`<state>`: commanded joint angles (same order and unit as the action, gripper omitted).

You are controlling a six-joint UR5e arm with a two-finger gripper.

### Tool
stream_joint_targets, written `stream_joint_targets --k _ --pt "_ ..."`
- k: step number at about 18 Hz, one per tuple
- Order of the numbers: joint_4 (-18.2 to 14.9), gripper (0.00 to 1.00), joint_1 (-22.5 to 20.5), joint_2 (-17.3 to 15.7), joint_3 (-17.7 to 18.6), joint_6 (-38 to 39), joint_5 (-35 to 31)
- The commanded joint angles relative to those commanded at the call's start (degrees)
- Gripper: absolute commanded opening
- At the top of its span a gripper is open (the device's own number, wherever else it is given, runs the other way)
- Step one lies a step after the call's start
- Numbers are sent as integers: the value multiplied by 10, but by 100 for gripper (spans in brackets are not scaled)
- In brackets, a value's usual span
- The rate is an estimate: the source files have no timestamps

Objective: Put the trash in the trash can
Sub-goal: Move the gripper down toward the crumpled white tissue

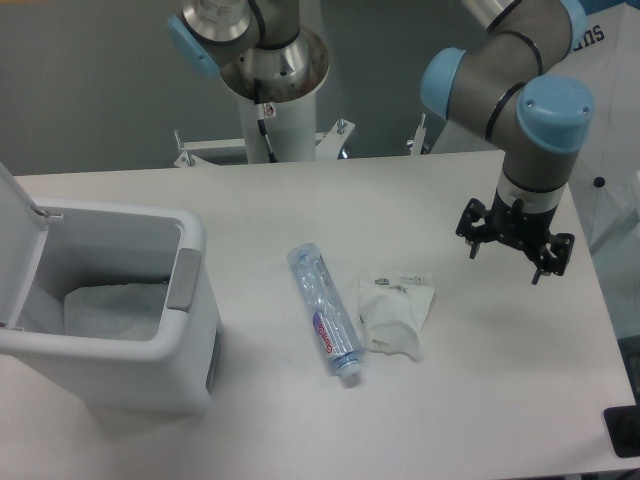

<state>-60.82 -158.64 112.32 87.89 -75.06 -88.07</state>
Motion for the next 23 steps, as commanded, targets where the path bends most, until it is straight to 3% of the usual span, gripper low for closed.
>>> stream_joint_targets --k 6,12,17,23 --pt "1 100 16 1 2 5 -7" --pt "4 100 29 -3 32 10 6" --pt "5 100 56 6 30 121 14" --pt "6 100 82 22 45 135 9"
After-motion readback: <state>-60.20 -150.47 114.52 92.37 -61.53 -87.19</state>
